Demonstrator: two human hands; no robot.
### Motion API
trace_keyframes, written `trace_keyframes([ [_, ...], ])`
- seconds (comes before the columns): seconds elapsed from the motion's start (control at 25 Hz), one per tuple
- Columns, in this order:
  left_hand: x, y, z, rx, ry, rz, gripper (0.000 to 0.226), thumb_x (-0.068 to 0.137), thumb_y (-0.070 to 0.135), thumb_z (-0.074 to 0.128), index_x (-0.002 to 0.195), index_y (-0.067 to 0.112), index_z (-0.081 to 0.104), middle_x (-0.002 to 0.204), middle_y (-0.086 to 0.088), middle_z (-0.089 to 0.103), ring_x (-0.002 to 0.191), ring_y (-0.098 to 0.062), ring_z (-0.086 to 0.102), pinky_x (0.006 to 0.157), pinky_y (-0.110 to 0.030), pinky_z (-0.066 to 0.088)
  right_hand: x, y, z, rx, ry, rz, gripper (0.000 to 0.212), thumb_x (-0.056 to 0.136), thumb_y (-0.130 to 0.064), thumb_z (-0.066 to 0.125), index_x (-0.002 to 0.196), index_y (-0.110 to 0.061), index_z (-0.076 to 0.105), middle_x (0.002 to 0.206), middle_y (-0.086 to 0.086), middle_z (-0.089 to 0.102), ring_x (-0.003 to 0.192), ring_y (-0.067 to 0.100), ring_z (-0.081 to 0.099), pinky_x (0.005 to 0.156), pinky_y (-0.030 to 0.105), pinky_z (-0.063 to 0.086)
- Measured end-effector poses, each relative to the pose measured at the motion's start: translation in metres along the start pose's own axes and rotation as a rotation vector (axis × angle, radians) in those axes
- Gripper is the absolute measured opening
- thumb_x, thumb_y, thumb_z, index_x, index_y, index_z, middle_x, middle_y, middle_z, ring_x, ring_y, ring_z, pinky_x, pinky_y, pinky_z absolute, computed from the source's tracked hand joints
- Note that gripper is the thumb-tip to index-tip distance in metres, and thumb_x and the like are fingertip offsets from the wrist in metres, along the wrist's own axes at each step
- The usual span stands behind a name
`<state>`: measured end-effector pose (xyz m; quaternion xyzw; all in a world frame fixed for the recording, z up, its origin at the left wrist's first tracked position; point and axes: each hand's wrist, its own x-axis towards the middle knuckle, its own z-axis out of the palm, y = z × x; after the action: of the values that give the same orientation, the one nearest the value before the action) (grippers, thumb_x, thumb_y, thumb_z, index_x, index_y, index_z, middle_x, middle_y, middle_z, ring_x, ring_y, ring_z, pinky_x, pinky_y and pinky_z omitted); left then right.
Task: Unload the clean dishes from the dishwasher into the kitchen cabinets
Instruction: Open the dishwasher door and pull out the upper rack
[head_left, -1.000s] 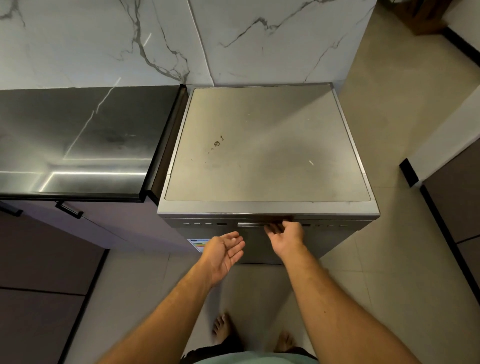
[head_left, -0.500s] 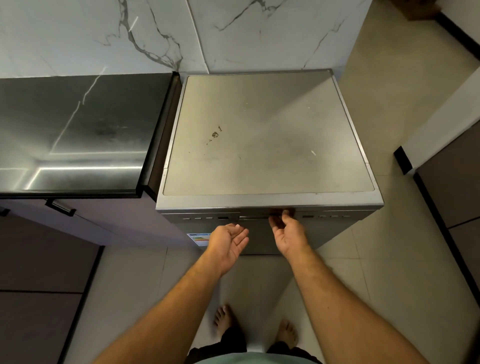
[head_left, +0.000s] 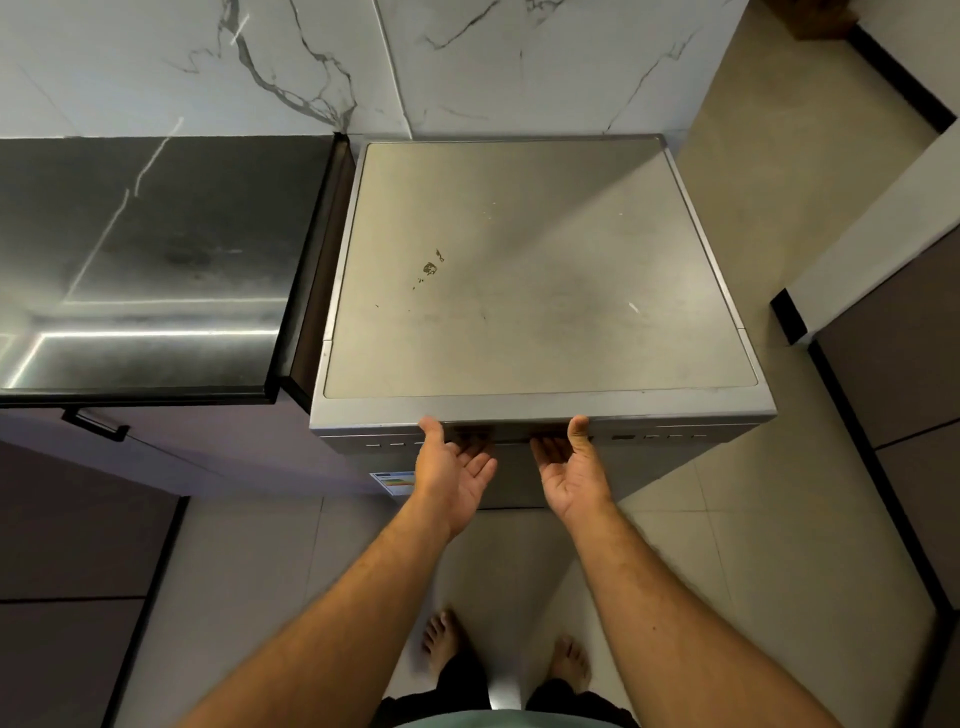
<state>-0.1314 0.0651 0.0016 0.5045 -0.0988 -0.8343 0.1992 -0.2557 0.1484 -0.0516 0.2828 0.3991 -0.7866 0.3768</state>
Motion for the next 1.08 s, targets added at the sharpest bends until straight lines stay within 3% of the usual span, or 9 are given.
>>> trace_keyframes([
  [0.08,0.001,-0.001,-0.001,-0.061,-0.045,-0.02,0.098,0.09,0.072,0.034,0.155,0.004,0.004,0.157,-0.02,0.023,0.145,-0.035,0.026,0.118,-0.047,0.027,0.001,0.002,0.002,0.016,-0.005,-0.006,0.071,0.069,-0.033,0.073,0.13,-0.004,0.053,0.123,0.017,0.06,0.115,0.031,0.058,0.097,0.044,0.051],
  [0.2,0.002,-0.005,-0.002,-0.117,-0.058,-0.032,0.104,0.087,0.076,0.036,0.155,0.005,0.003,0.158,-0.02,0.021,0.145,-0.035,0.024,0.118,-0.047,0.025,0.003,0.007,0.001,0.029,-0.007,-0.025,0.076,0.063,-0.037,0.075,0.128,-0.002,0.055,0.12,0.017,0.061,0.111,0.03,0.06,0.091,0.045,0.055],
  [0.4,0.003,-0.002,-0.009,-0.04,-0.091,-0.03,0.109,0.084,0.074,0.047,0.155,0.005,0.0,0.159,-0.019,0.018,0.145,-0.035,0.025,0.117,-0.046,0.029,0.001,0.013,0.0,0.001,-0.035,-0.057,0.06,0.063,-0.041,0.073,0.109,-0.006,0.06,0.107,0.013,0.067,0.101,0.027,0.065,0.088,0.044,0.057],
  [0.6,0.011,0.015,-0.016,0.023,-0.064,-0.015,0.093,0.09,0.068,0.044,0.152,0.003,0.021,0.148,-0.021,0.04,0.135,-0.034,0.042,0.114,-0.045,0.034,0.003,0.015,0.0,-0.012,-0.013,-0.068,0.058,0.063,-0.044,0.073,0.107,-0.009,0.06,0.104,0.011,0.067,0.097,0.024,0.066,0.084,0.041,0.059],
  [0.76,0.021,-0.001,-0.025,0.129,0.085,-0.084,0.077,0.094,0.062,0.042,0.151,0.013,0.026,0.152,-0.02,0.032,0.133,-0.039,0.043,0.108,-0.049,0.039,0.002,0.034,-0.01,-0.152,0.17,-0.117,0.076,0.063,-0.05,0.082,0.125,-0.012,0.059,0.117,0.006,0.069,0.108,0.024,0.066,0.093,0.042,0.055],
  [0.88,0.022,-0.021,-0.028,0.242,0.183,-0.03,0.054,0.103,0.045,0.036,0.143,0.01,0.037,0.135,-0.018,0.053,0.122,-0.036,0.054,0.106,-0.049,0.042,-0.005,0.038,-0.02,-0.201,0.219,-0.111,0.064,0.072,-0.042,0.084,0.121,-0.01,0.06,0.111,0.007,0.072,0.099,0.024,0.07,0.088,0.04,0.058],
  [1.08,0.027,-0.019,-0.027,0.267,0.208,-0.014,0.047,0.104,0.038,0.038,0.14,0.009,0.041,0.132,-0.018,0.055,0.12,-0.035,0.056,0.103,-0.049,0.044,-0.004,0.022,-0.02,-0.445,0.242,-0.033,0.054,0.072,-0.047,0.083,0.109,-0.014,0.06,0.114,0.006,0.067,0.107,0.026,0.062,0.094,0.046,0.052],
])
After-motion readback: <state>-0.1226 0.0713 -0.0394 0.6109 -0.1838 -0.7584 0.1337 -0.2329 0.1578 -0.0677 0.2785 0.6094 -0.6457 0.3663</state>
